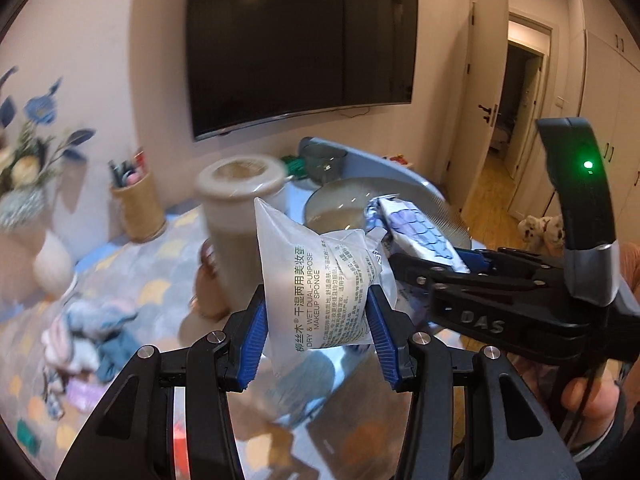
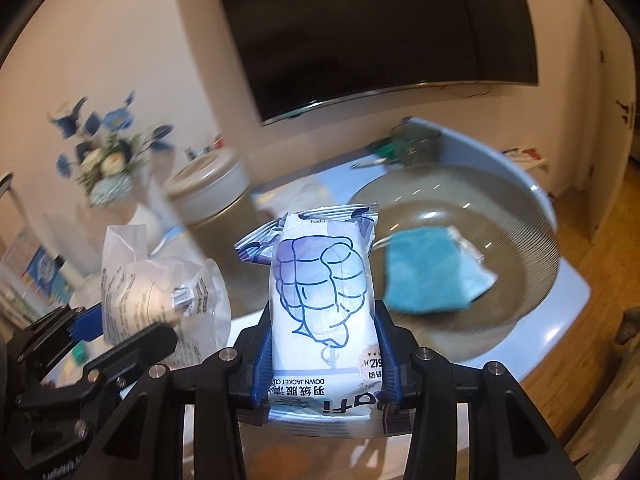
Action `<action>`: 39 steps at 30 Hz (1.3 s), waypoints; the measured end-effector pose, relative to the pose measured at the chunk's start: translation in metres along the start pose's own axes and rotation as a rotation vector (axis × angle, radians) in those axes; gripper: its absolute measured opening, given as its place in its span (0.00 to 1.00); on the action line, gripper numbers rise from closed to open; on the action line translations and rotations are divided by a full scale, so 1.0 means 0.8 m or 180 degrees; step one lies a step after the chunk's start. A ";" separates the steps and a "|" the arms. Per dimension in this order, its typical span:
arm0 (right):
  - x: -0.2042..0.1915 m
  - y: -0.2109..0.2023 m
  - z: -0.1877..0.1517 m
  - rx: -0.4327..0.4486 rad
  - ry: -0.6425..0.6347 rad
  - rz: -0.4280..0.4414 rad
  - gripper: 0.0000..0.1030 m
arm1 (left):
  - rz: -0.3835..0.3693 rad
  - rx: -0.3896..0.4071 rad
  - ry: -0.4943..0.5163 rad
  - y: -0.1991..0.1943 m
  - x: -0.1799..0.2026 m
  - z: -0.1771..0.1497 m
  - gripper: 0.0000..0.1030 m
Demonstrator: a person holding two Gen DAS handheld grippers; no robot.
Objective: Organize soft objects
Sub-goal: 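Carry the wipes bag with the left gripper while the right gripper carries the Dofi packet to the bowl, then open the left gripper over the bowl while the right gripper releases the Dofi packet into it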
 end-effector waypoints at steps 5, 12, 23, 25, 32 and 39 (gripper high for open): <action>0.026 0.015 0.038 0.0074 0.0068 -0.0140 0.42 | 0.0032 0.0040 0.0123 0.028 0.018 0.030 0.43; 0.059 0.038 0.072 0.0063 0.0236 -0.0283 0.42 | -0.0008 0.0011 0.0113 0.068 0.027 0.053 0.43; 0.105 0.079 0.087 -0.0059 0.0308 -0.0689 0.42 | 0.0190 -0.0198 0.0052 0.124 0.030 0.078 0.44; 0.108 0.079 0.087 -0.0039 0.0295 -0.0757 0.42 | 0.0300 -0.0182 0.0086 0.128 0.031 0.082 0.46; 0.129 0.082 0.091 0.0005 0.0244 -0.1092 0.56 | 0.0427 -0.0200 0.0213 0.138 0.042 0.082 0.59; 0.136 0.052 0.091 0.0114 0.0283 -0.1012 0.56 | 0.0157 -0.0197 0.0063 0.119 0.044 0.071 0.69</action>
Point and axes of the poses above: each gripper's, at about its wrist camera, not at the fingertips, and y roughly the way its jaws point, x to its right, z to its top, the point moved 4 cm from there along y, roughly the way its jaws point, and after that the axes turned 11 degrees about y, right-handed, at the moved point
